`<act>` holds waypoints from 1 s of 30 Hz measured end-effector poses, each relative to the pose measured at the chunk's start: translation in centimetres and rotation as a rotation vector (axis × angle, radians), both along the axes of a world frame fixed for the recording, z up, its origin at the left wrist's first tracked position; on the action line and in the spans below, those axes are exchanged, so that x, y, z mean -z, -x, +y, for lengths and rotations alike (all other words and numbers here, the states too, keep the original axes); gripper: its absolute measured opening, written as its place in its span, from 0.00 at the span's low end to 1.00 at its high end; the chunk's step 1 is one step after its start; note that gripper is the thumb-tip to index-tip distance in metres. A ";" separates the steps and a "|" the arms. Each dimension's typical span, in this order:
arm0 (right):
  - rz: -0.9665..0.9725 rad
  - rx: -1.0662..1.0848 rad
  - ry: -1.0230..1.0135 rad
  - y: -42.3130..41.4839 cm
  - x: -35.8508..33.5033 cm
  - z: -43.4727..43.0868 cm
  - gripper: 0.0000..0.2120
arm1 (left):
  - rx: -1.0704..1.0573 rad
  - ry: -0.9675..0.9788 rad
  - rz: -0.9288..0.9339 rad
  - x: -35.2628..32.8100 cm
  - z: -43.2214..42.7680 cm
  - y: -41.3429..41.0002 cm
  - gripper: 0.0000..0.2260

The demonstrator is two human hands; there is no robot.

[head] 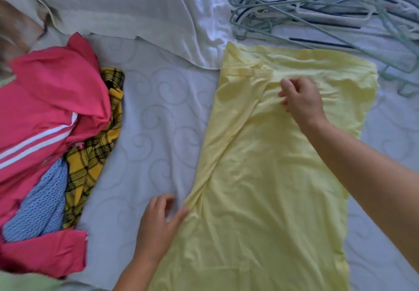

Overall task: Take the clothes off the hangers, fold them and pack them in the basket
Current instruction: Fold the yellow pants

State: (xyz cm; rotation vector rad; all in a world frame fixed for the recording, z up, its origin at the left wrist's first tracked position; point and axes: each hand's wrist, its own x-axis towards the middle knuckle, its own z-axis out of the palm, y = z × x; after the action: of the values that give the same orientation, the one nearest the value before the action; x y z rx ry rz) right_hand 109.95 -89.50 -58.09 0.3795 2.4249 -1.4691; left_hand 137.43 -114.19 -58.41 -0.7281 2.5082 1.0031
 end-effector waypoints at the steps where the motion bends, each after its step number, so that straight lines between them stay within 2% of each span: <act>1: -0.104 0.023 0.095 0.5 0.0 -1.5 0.10 | -0.011 -0.048 -0.084 -0.3 -0.5 -1.6 0.33; 3: -0.267 0.086 0.204 1.3 0.1 -4.1 0.10 | 0.070 -0.058 -0.225 -1.0 -1.1 -3.6 0.31; 5: -0.318 0.156 0.214 1.9 -0.1 -5.6 0.11 | 0.194 0.039 -0.207 -1.7 -1.4 -4.8 0.26; 7: -0.217 0.173 0.185 2.6 -0.4 -6.2 0.12 | 0.359 0.183 -0.101 -2.7 -0.6 -4.8 0.21; 9: -0.071 0.172 0.151 3.1 -0.7 -6.1 0.11 | 0.486 0.219 -0.056 -3.8 1.5 -4.2 0.27; 10: -0.037 0.173 0.119 3.2 -0.7 -5.8 0.10 | 0.565 0.221 -0.099 -3.7 3.2 -4.4 0.32; 12: -0.047 0.193 0.025 2.9 -0.3 -4.5 0.04 | 0.703 0.247 -0.136 -5.1 6.7 -4.1 0.34; 13: -0.084 0.217 0.015 2.6 0.1 -3.7 0.07 | 0.788 0.207 -0.158 -6.2 7.6 -3.1 0.31; 15: -0.152 0.235 0.094 1.9 0.7 -2.5 0.15 | 0.797 0.140 -0.079 -6.5 8.4 -1.2 0.25; 16: -0.138 0.224 0.116 1.5 0.6 -2.1 0.16 | 0.748 -0.030 -0.104 -6.3 9.4 -0.6 0.22; 17: -0.109 0.212 0.117 1.1 0.6 -1.6 0.16 | 0.723 -0.061 0.004 -5.8 9.3 0.2 0.20; 18: -0.077 0.206 0.096 0.7 0.3 -1.0 0.17 | 0.647 -0.011 0.135 -5.5 8.7 1.0 0.20; 19: -0.036 0.218 0.045 0.3 0.3 0.0 0.18 | 0.594 -0.022 0.183 -4.6 8.1 1.3 0.23; 22: 0.017 0.342 -0.236 -0.4 0.5 4.5 0.22 | 0.789 0.218 0.146 0.8 7.0 -0.1 0.32; 24: -0.106 0.485 -0.377 -0.7 0.6 7.8 0.26 | 0.864 0.300 0.104 2.8 6.9 -0.5 0.35; 25: -0.169 0.539 -0.377 -0.8 0.7 9.3 0.29 | 0.862 0.321 0.113 3.1 7.3 -0.4 0.36; 28: -0.245 0.592 -0.224 -0.7 0.5 11.4 0.34 | 0.757 0.335 0.273 2.1 10.9 -0.2 0.33; 30: -0.258 0.640 0.024 0.1 0.4 11.9 0.30 | 0.754 0.211 0.393 0.5 15.3 0.5 0.26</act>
State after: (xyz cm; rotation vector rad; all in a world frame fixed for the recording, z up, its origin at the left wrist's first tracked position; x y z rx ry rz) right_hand 109.89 -77.58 -58.44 1.3448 2.1687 -1.5424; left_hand 136.89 -98.86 -58.89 0.4164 2.8619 0.6424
